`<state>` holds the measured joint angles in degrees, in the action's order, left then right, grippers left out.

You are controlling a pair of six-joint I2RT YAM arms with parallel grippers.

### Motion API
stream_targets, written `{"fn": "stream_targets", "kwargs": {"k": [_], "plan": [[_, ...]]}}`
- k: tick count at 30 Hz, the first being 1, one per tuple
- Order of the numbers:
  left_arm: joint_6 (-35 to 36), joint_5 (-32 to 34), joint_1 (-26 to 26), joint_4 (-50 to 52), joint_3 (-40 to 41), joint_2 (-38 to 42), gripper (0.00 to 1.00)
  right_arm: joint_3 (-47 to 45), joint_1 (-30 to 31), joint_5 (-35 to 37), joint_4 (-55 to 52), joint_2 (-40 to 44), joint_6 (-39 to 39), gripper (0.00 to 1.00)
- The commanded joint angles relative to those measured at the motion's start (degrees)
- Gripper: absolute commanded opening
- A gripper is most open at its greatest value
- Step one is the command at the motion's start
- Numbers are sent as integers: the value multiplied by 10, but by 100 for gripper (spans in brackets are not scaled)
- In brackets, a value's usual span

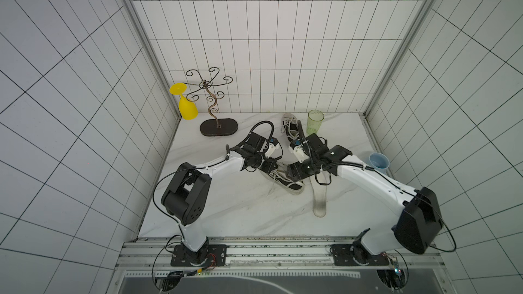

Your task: Insert the insole into the shoe

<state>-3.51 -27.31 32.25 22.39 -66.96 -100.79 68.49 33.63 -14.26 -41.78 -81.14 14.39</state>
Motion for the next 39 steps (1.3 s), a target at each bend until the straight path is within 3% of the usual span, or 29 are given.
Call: {"fn": "stream_targets", "kwargs": {"k": [1, 7, 14, 18, 22, 27, 39], "plan": [[-13, 40, -2, -11, -6, -7, 0, -32, -58, -87, -42, 45, 97, 84], [-40, 47, -3, -19, -13, -9, 0, -145, -120, -193, 41, 39, 244, 67], [-61, 69, -3, -35, -4, 5, 0, -190, -148, -237, 117, 75, 461, 73], [-60, 78, -3, -37, -8, 6, 0, -264, -148, -265, 216, 122, 624, 76], [-65, 86, -1, -45, -8, 14, 0, -320, -144, -252, 293, 169, 733, 76], [-66, 96, 15, -57, 7, 21, 0, -317, -136, -215, 332, 173, 771, 76], [-95, 119, 36, -84, 39, 47, 0, -309, -89, -205, 385, 124, 800, 71]]}}
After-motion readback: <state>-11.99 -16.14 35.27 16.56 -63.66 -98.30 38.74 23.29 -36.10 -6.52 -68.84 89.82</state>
